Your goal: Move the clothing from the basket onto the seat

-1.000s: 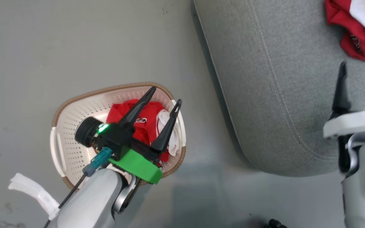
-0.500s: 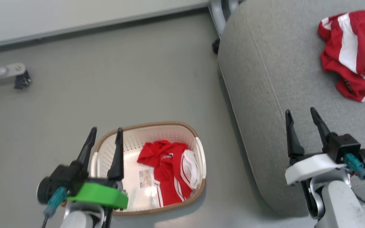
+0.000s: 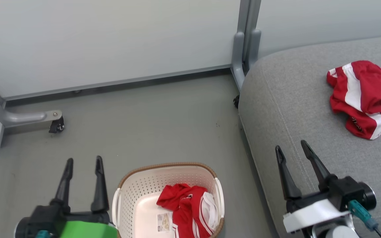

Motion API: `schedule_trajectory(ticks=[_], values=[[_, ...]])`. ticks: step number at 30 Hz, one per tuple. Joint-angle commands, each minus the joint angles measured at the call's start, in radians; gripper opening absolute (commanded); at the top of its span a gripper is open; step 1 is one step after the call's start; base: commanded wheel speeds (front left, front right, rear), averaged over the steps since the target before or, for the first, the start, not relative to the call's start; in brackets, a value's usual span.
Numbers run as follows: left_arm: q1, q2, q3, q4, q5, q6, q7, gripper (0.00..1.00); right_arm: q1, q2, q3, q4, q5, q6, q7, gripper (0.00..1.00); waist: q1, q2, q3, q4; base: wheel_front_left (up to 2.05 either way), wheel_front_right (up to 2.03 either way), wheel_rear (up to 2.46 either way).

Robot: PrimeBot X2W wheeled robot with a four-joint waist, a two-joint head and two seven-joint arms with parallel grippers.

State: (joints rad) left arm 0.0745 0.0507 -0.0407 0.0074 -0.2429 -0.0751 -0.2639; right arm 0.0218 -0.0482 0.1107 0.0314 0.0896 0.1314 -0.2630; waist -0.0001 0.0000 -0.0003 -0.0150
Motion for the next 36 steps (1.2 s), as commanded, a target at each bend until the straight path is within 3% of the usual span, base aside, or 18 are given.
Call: schedule_trajectory(ticks=[1,8,36], values=[[0.027,0.0,-0.018,-0.001,0.036,-0.002,-0.001,1.0,0.03,-0.004,-0.006,-0.01,0.005,-0.001,-0.003,1.0,0.0001,0.0,-0.025,0.006,0.0,0.0,0.0],[0.076,0.001,-0.078,0.005,0.042,0.032,-0.001,1.0,0.107,-0.004,0.007,-0.027,0.028,-0.001,-0.003,1.0,0.0001,0.0,-0.041,0.005,0.0,0.0,0.0],[0.077,0.001,-0.099,0.024,0.048,0.033,-0.001,1.0,0.102,-0.003,-0.011,-0.041,0.001,-0.001,-0.003,1.0,0.0001,0.0,-0.047,0.02,0.0,0.0,0.0]])
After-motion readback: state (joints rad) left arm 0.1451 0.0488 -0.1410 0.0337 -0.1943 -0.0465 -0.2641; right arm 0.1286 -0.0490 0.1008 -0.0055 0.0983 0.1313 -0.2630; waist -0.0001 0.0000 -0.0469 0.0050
